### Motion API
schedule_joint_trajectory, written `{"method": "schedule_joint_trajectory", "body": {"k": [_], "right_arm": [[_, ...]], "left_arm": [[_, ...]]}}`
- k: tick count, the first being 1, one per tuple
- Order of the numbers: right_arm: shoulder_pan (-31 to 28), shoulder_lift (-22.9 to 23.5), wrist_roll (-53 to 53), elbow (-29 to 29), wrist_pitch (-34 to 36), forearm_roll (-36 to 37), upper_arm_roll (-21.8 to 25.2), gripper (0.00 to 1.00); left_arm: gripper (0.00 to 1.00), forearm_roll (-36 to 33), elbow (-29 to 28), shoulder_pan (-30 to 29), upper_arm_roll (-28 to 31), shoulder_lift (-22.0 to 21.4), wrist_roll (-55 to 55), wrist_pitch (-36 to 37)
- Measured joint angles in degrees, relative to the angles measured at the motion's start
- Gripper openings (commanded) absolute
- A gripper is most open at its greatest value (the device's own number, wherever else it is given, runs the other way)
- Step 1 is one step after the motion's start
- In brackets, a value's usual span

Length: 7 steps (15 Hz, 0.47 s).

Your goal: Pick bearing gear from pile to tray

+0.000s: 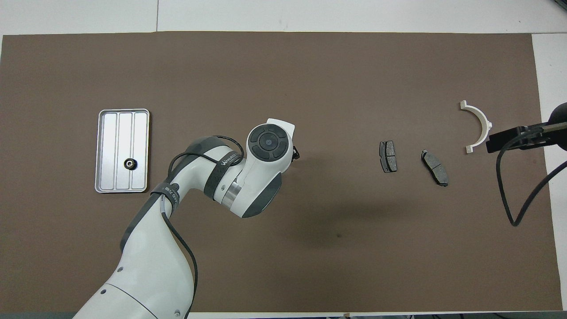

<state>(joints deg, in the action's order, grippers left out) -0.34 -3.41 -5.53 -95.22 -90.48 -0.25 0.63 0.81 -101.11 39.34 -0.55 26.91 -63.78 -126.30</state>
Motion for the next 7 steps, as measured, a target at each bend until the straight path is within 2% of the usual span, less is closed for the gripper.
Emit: {"method": "schedule_joint_trajectory", "body": {"k": [2,4,7], "right_arm": [[0.0,-0.8,0.3,0.0,0.7,0.0,0.0,1.00],[0.0,-1.0,1.1,0.0,0.8,0.0,0.0,1.00],[0.0,-1.0,2.2,0.0,0.8,0.1,0.0,1.00]], "left_arm": [[0.80,0.0,0.0,0.0,0.1,0.3,0.0,0.0],[0.69,0.0,0.0,0.0,0.1,0.4,-0.3,-0.1],[0.33,0.0,0.0,0.0,0.0,0.4,-0.8,-0.2]]}}
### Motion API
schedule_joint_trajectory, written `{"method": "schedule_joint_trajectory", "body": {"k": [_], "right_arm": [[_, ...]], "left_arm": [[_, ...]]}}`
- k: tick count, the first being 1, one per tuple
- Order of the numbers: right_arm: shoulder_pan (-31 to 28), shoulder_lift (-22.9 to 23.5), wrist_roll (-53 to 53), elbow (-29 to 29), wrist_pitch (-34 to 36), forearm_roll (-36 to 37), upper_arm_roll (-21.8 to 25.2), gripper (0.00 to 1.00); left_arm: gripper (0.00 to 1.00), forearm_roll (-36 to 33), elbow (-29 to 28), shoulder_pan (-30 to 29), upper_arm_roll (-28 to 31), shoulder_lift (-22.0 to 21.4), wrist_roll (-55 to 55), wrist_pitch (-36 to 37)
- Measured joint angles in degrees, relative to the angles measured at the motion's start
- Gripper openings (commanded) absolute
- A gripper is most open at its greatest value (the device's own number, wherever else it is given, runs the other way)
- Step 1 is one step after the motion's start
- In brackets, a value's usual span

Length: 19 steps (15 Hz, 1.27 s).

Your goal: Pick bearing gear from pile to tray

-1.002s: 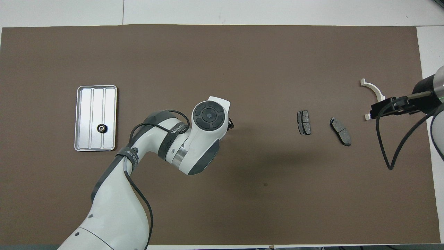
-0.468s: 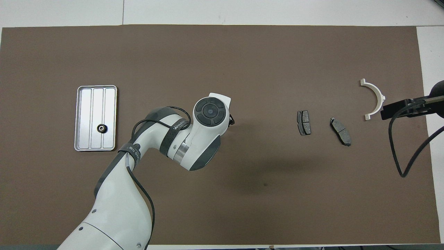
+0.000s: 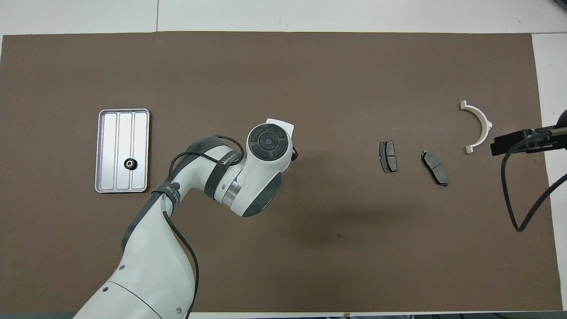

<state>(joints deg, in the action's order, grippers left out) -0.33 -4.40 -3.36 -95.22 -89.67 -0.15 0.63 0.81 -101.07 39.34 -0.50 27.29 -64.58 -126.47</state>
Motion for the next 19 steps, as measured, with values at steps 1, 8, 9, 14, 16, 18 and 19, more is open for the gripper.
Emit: {"method": "schedule_joint_trajectory", "body": {"k": [1,8,9,14,16,18,19], "right_arm": [[0.0,0.0,0.4,0.0,0.0,0.5,0.0,1.00],[0.0,0.0,2.5,0.3,0.0,1.8,0.0,1.00],[0.0,0.0,2.8,0.3,0.0,1.8,0.0,1.00],[0.0,0.0,4.1,0.3,0.4,1.8,-0.1,1.00],[0.0,0.0,4.1,0.3,0.5,1.8,-0.1,1.00],[0.0,0.0,4.2,0.3,0.6,1.8,0.0,1.00],[0.0,0.0,4.3,0.3,0.6,1.8,0.0,1.00]], "left_arm": [[0.22,0.0,0.1,0.0,0.0,0.0,-0.1,-0.2],[0.00,0.0,1.2,-0.1,0.7,0.0,-0.5,1.5],[0.00,0.0,2.0,-0.2,1.3,0.0,-0.5,2.6],[0.00,-0.1,4.7,-6.7,2.3,-2.0,3.3,7.6],[0.00,-0.1,4.6,-10.8,2.5,-3.3,9.6,9.4],[0.00,-0.1,4.5,-16.1,2.6,-4.1,18.2,10.8],[0.00,-0.1,4.4,-18.9,2.6,-4.3,22.9,11.1]]}}
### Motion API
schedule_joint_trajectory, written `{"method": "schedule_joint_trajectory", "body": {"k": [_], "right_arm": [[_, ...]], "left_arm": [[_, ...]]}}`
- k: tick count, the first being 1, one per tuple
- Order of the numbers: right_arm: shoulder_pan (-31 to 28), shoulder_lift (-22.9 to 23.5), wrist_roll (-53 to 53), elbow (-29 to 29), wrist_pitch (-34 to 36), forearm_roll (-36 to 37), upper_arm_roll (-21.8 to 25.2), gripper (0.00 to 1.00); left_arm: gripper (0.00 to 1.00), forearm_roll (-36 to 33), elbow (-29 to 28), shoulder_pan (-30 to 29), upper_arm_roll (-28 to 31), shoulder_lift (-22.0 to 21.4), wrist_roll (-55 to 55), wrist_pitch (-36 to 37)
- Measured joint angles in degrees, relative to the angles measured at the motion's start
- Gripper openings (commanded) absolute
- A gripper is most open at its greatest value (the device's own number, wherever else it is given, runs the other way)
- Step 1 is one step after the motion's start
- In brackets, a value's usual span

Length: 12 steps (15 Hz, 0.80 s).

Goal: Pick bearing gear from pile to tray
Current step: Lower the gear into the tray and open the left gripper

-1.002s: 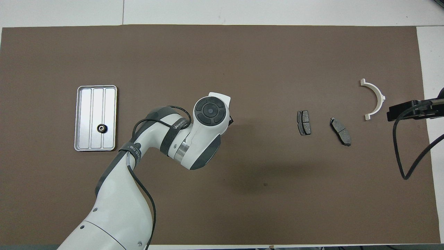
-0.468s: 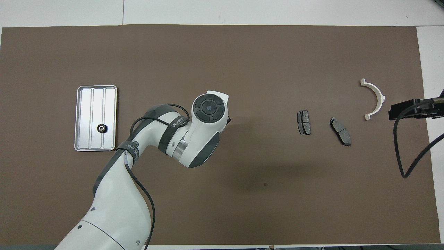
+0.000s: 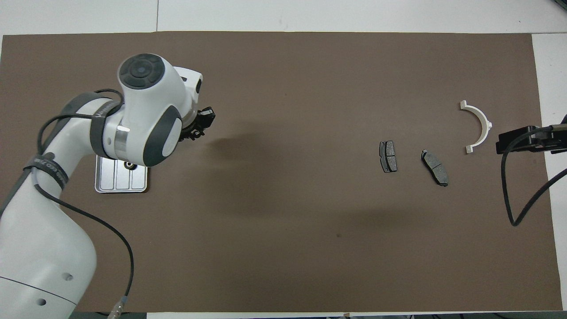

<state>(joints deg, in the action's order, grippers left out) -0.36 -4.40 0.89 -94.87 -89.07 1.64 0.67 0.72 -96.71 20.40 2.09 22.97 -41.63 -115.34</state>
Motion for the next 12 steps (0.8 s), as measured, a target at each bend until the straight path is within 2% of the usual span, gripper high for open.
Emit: {"method": "schedule_joint_trajectory", "body": {"k": [6,12], "right_arm": [[0.0,0.0,1.8,-0.1,0.0,0.0,0.1,1.00],[0.0,0.0,2.3,-0.1,0.0,0.0,0.1,1.00]], "left_arm": [[0.00,0.0,-0.9,-12.0,0.0,0.0,22.2,-0.2],[0.00,0.0,-3.7,-18.2,-0.1,0.0,33.2,-7.5]]}}
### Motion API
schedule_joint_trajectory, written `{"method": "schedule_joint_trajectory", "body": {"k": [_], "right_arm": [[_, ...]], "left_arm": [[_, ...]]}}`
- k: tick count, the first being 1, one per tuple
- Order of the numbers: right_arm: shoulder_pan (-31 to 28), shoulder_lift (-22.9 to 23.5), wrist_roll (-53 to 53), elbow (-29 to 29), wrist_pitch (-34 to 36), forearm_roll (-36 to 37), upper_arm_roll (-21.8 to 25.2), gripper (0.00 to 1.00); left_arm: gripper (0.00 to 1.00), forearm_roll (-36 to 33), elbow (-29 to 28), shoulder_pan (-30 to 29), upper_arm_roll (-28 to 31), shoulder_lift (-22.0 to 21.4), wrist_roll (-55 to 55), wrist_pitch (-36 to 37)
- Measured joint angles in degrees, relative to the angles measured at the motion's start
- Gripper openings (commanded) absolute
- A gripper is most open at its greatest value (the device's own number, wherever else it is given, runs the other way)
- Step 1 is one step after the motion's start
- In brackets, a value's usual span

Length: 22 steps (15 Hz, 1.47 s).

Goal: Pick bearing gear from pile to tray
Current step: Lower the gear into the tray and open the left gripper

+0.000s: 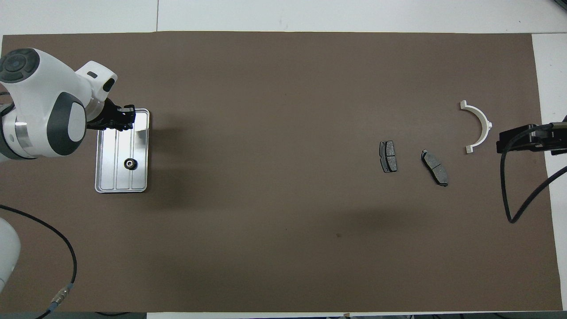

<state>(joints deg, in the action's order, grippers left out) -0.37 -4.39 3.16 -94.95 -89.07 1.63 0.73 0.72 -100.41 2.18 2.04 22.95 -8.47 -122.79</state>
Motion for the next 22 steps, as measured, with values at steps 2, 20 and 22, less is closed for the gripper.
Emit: {"method": "schedule_joint_trajectory", "body": {"k": [2,20,22], "right_arm": [[0.0,0.0,0.0,-0.1,0.0,0.0,0.0,1.00],[0.0,0.2,0.0,-0.4,0.0,0.0,0.0,1.00],[0.0,0.2,0.0,-0.5,0.0,0.0,0.0,1.00]], "left_arm": [[0.00,0.0,-0.3,-1.7,0.0,0.0,1.8,-0.9],[0.43,0.0,-8.4,-4.1,-0.8,-1.0,1.5,-8.4],[1.00,0.0,-8.8,-3.9,-1.0,-1.3,1.5,-8.4]]}}
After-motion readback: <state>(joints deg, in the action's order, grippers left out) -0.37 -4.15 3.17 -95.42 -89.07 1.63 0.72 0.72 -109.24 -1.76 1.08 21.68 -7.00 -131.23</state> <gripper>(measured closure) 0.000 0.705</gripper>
